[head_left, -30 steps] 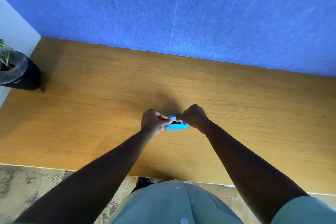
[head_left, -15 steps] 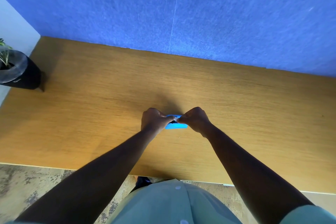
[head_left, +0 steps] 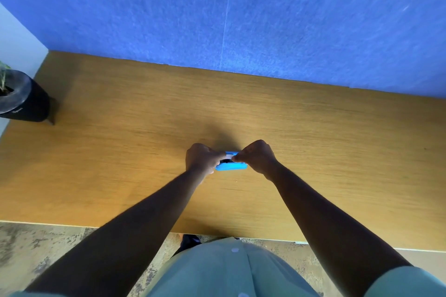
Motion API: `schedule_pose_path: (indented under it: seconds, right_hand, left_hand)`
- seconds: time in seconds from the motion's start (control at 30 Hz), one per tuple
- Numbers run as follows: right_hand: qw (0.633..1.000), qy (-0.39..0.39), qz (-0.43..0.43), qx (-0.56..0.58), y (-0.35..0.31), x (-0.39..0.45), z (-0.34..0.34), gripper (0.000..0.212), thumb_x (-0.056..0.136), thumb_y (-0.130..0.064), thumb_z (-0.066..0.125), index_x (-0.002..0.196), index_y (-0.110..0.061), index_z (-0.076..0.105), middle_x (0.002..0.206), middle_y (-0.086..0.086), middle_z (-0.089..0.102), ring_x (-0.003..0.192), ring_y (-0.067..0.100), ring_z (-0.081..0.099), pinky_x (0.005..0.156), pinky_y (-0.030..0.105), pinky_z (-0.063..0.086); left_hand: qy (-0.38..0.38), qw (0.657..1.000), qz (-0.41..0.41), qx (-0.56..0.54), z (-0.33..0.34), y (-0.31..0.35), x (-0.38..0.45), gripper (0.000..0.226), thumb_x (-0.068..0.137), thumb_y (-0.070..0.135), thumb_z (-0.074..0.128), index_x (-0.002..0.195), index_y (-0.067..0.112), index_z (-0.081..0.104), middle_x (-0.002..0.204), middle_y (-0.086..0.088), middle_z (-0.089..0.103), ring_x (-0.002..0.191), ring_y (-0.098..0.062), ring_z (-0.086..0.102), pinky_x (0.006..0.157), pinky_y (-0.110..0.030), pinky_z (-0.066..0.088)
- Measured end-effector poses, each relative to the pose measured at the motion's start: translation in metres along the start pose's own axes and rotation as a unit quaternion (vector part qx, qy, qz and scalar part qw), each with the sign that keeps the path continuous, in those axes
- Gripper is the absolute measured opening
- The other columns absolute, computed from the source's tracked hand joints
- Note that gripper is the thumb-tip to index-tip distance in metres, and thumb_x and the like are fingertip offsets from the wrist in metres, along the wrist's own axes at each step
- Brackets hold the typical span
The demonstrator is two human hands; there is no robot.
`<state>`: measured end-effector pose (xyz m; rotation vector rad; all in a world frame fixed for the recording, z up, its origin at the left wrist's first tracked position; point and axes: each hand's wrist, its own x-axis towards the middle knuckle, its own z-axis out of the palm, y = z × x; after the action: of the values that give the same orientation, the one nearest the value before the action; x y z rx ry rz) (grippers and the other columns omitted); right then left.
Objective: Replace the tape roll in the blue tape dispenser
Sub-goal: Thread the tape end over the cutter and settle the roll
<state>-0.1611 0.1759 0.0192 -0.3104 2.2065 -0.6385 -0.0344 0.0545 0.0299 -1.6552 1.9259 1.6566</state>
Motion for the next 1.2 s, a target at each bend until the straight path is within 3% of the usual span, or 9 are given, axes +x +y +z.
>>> schedule_pose_path:
  seconds: [0.13,0.27,0.57,0.7,0.8,0.97,1.2]
  right_hand:
    - [1.0,-0.005,-0.006,-0.002,-0.001,-0.001,0.0,0.038,0.075,-0.033,0.092,0.092,-0.003,0.079,0.085,0.013,0.073,0.07,0.017,0.059,0.06,0.03,0.044]
    - [1.0,-0.002,-0.01,-0.008,-0.002,-0.001,0.0,0.04,0.072,-0.035,0.094,0.093,-0.003,0.08,0.091,0.015,0.077,0.078,0.024,0.07,0.065,0.033,0.049]
    - [1.0,-0.004,-0.012,-0.018,-0.003,0.001,0.0,0.041,0.07,-0.036,0.095,0.092,-0.005,0.081,0.089,0.011,0.078,0.09,0.029,0.076,0.068,0.035,0.054]
    - [1.0,-0.009,-0.016,-0.011,-0.001,0.0,0.0,0.04,0.075,-0.033,0.093,0.096,-0.002,0.079,0.092,0.014,0.076,0.082,0.027,0.072,0.067,0.032,0.052]
    - [1.0,-0.009,-0.002,-0.002,-0.001,0.002,0.001,0.038,0.076,-0.033,0.092,0.095,-0.003,0.078,0.09,0.013,0.075,0.075,0.019,0.065,0.064,0.03,0.049]
    - [1.0,-0.001,0.024,-0.017,0.0,0.003,0.002,0.032,0.082,-0.036,0.082,0.089,-0.006,0.077,0.077,0.005,0.067,0.067,0.014,0.056,0.056,0.027,0.041]
    - [0.996,0.016,0.003,-0.086,-0.006,0.002,0.005,0.057,0.073,-0.067,0.081,0.082,-0.011,0.076,0.067,-0.001,0.062,0.06,0.012,0.053,0.051,0.026,0.036]
  left_hand:
    - [-0.002,1.0,-0.001,-0.02,-0.002,-0.003,0.001,0.022,0.064,0.028,0.088,0.065,0.008,0.077,0.069,-0.01,0.078,0.075,-0.028,0.079,0.071,-0.05,0.067]
    - [-0.009,1.0,-0.002,-0.002,-0.001,0.002,-0.002,0.036,0.061,0.039,0.095,0.068,0.01,0.075,0.073,-0.007,0.078,0.072,-0.021,0.078,0.067,-0.043,0.068]
    - [-0.007,1.0,-0.002,0.014,0.001,0.0,0.004,0.046,0.05,0.047,0.096,0.065,0.009,0.076,0.067,-0.005,0.077,0.07,-0.023,0.079,0.067,-0.047,0.067]
    - [-0.025,0.999,-0.009,-0.027,0.0,-0.009,0.01,0.019,0.06,0.028,0.085,0.063,0.011,0.078,0.069,-0.009,0.078,0.079,-0.029,0.08,0.072,-0.049,0.067]
    - [-0.035,0.999,-0.006,-0.041,-0.002,-0.014,0.012,0.012,0.069,0.022,0.081,0.07,0.01,0.08,0.074,-0.009,0.079,0.083,-0.028,0.079,0.077,-0.048,0.067]
    - [-0.053,0.995,-0.019,-0.081,-0.005,-0.017,0.014,0.017,0.076,0.017,0.086,0.085,0.006,0.078,0.085,-0.011,0.079,0.084,-0.022,0.077,0.081,-0.044,0.066]
    - [-0.068,0.989,-0.051,-0.122,-0.005,-0.027,0.015,0.041,0.07,0.028,0.096,0.097,0.003,0.077,0.095,-0.012,0.079,0.085,-0.02,0.074,0.07,-0.039,0.066]
